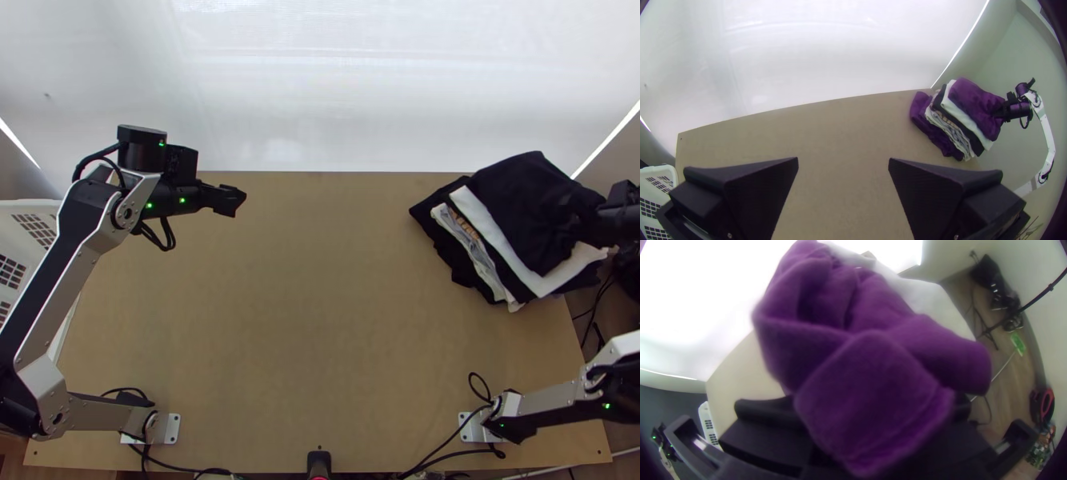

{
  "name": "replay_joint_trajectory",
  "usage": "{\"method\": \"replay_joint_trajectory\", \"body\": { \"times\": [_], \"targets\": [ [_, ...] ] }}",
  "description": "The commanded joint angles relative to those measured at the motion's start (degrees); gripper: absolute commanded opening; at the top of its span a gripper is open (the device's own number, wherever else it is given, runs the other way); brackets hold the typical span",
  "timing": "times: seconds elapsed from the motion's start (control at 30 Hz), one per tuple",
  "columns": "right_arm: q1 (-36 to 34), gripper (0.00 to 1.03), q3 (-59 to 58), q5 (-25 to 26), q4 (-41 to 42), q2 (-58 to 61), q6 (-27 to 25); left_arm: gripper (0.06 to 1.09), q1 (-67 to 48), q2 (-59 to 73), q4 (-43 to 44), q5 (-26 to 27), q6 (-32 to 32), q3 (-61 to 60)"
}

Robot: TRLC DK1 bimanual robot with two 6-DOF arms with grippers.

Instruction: Fold the t-shirt

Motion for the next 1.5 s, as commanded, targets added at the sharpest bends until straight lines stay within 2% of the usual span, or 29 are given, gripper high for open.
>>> {"method": "replay_joint_trajectory", "body": {
  "times": [0.0,0.07,0.13,0.2,0.27,0.3,0.6,0.7,0.8,0.93,1.07,1.17,1.3,1.47],
  "targets": [
    [-4.47,0.09,-10.94,8.27,7.58,-4.96,-5.4,1.04,0.19,-1.12,-0.71,0.01,0.42,-0.73],
    [-6.05,0.18,-12.96,8.35,8.98,-6.02,-6.19,1.04,0.19,-1.64,-0.89,0.01,0.59,-0.99],
    [-7.2,0.33,-14.89,8.53,9.69,-7.25,-6.9,1.04,0.37,-2.08,-1.33,0.01,0.86,-1.08],
    [-7.9,0.57,-16.3,8.53,9.86,-8.39,-7.77,1.04,0.37,-2.35,-1.68,0.01,0.95,-1.08],
    [-8.95,0.92,-17.35,8.53,9.86,-9.27,-8.65,1.04,0.37,-2.7,-1.68,0.01,1.03,-1.08],
    [-9.31,1.0,-17.88,8.62,9.95,-9.97,-8.83,1.04,0.37,-2.87,-1.77,0.01,1.12,-1.08],
    [-10.89,0.99,-20.16,8.53,16.72,-18.85,-11.73,1.04,0.37,-3.14,-2.38,0.01,1.3,-0.37],
    [-10.1,0.99,-22.98,8.97,24.28,-24.47,-12.52,1.04,0.54,-2.96,-2.38,0.01,1.21,-0.29],
    [-6.76,0.99,-24.47,13.63,29.81,-27.99,-14.1,1.04,0.98,-2.7,-2.38,0.01,1.21,-0.29],
    [-4.56,0.99,-25.44,17.14,34.82,-29.75,-16.12,1.04,2.04,-2.7,-2.38,0.01,1.21,-0.11],
    [-1.4,0.99,-28.43,17.41,44.93,-30.98,-16.48,1.04,3.44,-2.7,-2.38,0.01,1.21,0.24],
    [2.38,0.99,-28.07,19.25,48.53,-30.1,-17.09,1.04,3.62,-2.7,-2.56,0.01,1.21,0.42],
    [7.83,0.99,-27.99,27.34,50.82,-29.22,-20.08,1.04,4.23,-2.52,-2.91,0.01,1.21,1.38],
    [9.59,0.99,-31.33,28.31,54.6,-29.04,-19.2,1.04,5.11,-1.99,-3.35,0.01,1.38,2.26]
  ]
}}
